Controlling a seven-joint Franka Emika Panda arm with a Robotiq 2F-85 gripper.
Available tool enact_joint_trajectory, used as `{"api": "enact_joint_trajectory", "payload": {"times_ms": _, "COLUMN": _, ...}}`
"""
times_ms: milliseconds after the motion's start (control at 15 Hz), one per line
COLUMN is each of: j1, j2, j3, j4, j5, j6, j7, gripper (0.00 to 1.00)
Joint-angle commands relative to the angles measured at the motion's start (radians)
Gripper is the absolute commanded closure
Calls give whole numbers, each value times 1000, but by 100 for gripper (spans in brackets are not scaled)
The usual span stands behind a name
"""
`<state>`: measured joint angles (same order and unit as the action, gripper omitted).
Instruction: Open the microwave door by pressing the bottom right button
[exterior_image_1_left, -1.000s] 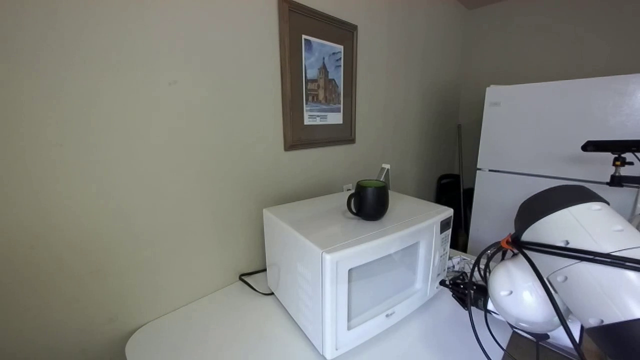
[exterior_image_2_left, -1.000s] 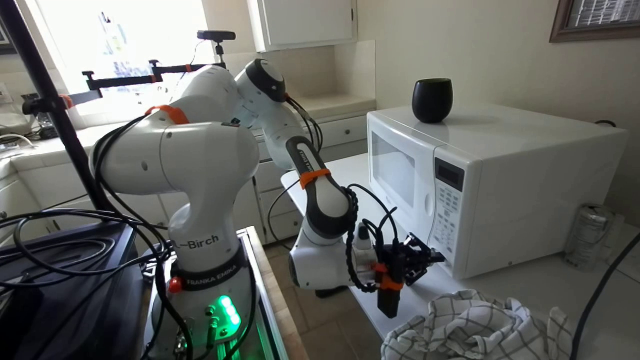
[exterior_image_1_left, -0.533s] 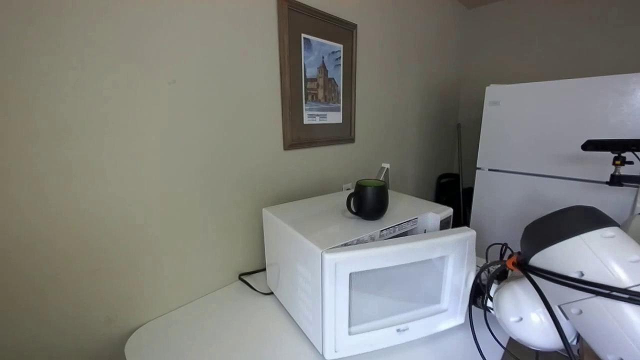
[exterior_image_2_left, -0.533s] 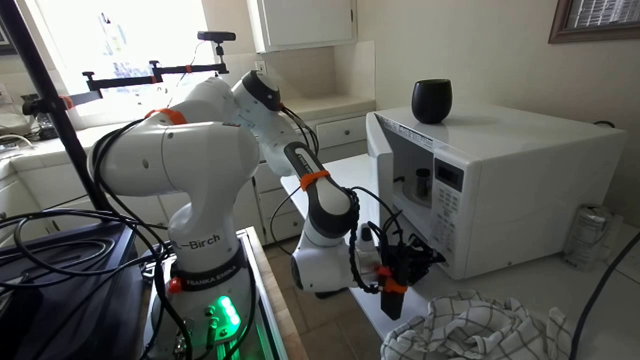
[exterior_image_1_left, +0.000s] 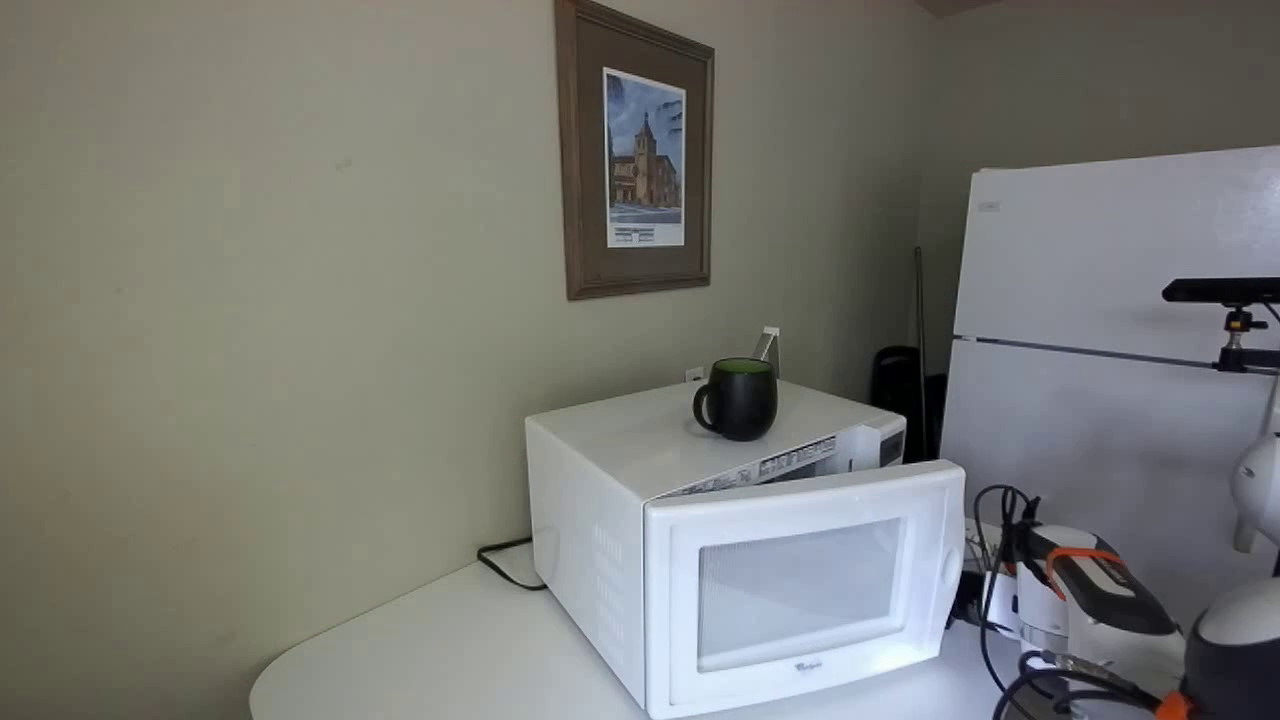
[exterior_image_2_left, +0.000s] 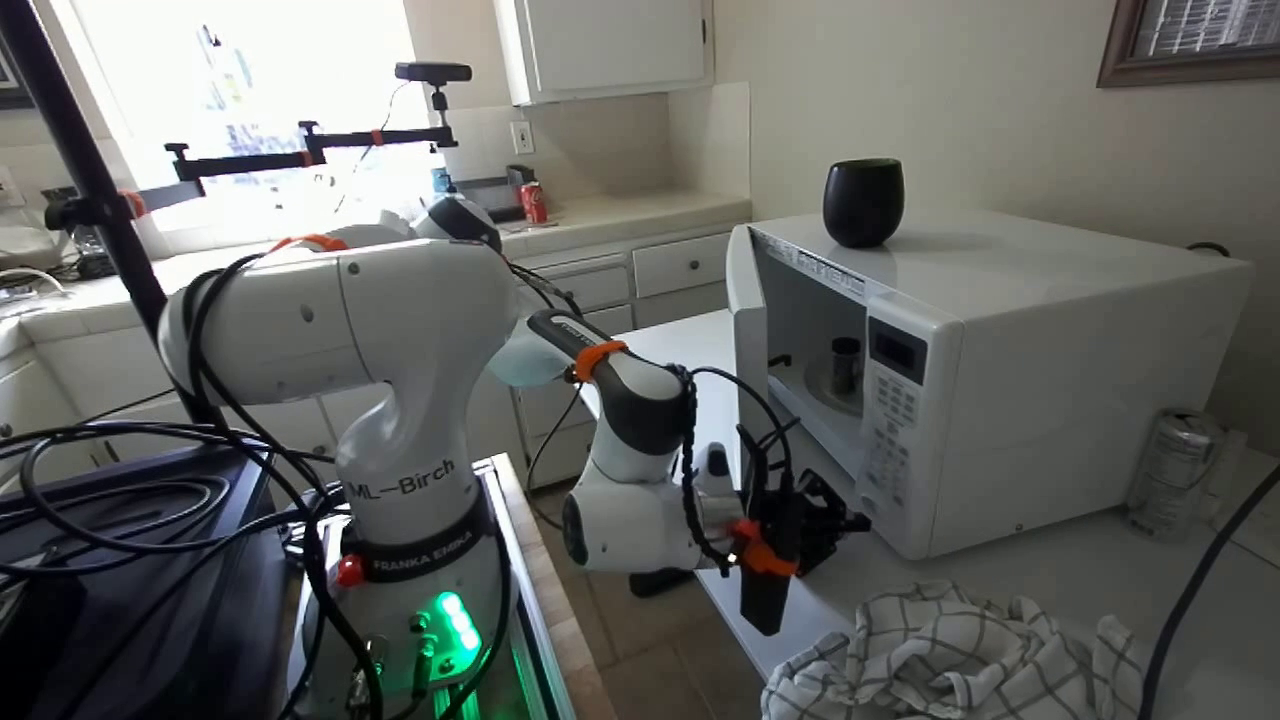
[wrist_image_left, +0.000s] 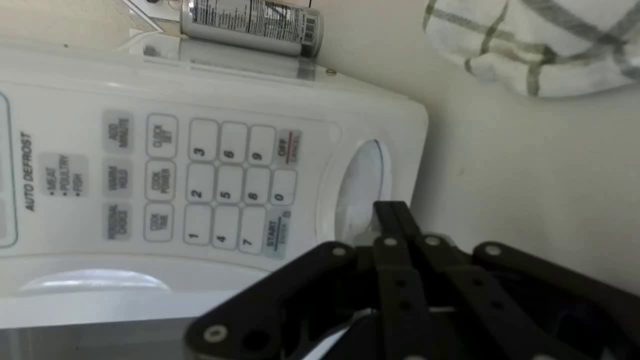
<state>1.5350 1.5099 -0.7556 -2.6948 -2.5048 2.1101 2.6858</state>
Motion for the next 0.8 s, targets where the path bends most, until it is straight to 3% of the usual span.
{"api": "enact_joint_trajectory", "payload": {"times_ms": 0, "j1": 62, "j2": -3, "j3": 102, "j4": -74, "j5": -24, "j6": -24, "j7": 20, "gripper": 100}}
{"api": "enact_joint_trajectory", "payload": {"times_ms": 67, "j1": 30, "j2": -9, "j3": 113, "j4": -47, "j5": -22, "j6": -17, "j7": -31, "gripper": 100}}
{"api": "enact_joint_trajectory", "payload": {"times_ms": 733, "j1": 55, "j2": -14, "j3": 179, "j4": -112, "j5": -24, "j6": -34, "j7": -76, "gripper": 100}}
